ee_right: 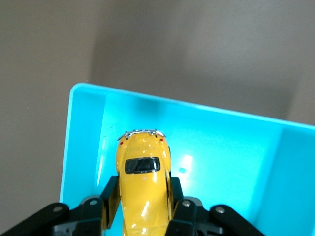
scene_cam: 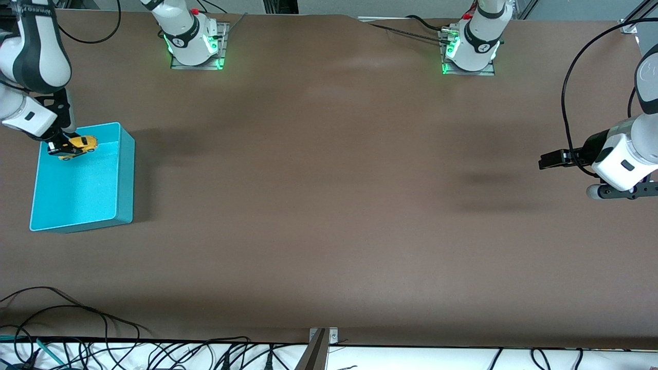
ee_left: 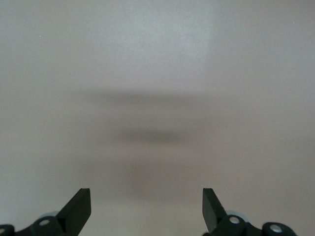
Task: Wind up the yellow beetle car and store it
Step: 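Lift the car with the right gripper and lower it into the teal box, then open the right gripper to drop the car in the box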
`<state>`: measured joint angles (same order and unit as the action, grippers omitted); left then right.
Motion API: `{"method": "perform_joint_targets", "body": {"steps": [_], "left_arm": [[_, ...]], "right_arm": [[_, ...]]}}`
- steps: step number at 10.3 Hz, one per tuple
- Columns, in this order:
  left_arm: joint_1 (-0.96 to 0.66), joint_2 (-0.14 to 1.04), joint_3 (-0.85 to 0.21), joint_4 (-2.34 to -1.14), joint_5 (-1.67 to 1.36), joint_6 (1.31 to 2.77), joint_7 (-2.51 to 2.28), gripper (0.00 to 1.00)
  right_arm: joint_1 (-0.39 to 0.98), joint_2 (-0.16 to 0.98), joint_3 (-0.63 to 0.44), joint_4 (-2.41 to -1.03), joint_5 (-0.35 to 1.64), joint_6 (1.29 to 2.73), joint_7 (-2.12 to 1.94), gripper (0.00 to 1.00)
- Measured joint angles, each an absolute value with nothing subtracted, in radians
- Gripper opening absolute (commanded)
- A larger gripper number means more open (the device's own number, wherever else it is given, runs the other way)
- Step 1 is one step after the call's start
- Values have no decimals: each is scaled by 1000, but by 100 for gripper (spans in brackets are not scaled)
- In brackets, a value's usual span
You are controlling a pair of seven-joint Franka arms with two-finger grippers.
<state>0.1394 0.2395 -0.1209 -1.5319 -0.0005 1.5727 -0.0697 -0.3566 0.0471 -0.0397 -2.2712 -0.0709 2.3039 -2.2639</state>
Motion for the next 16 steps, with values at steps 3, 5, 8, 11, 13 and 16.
{"method": "perform_joint_targets", "body": {"steps": [3,5,8,11,13,16], "left_arm": [[139,240,-121,-1532,-1,1572,-70,100],[139,240,-122,-1532,-1,1572,-70,100],[139,240,-122,-1532,-1,1572,-70,100],[139,240,-122,-1532,-1,1572,-70,100],[139,240,-122,-1532,-1,1572,-70,100],[139,240,-122,-1532,-1,1572,-70,100]], "right_arm": [[-417,191,-40,-2228,-71,2338,-2288,0],[-433,276,-40,-2182,-71,2380,-2314,0],[-434,346,-38,-2118,-71,2388,-2324,0],[-435,379,-10,-2088,-64,2393,-2323,0],[-435,412,-7,-2085,-57,2420,-2323,0],[-437,446,-7,-2076,-33,2431,-2323,74]]}}
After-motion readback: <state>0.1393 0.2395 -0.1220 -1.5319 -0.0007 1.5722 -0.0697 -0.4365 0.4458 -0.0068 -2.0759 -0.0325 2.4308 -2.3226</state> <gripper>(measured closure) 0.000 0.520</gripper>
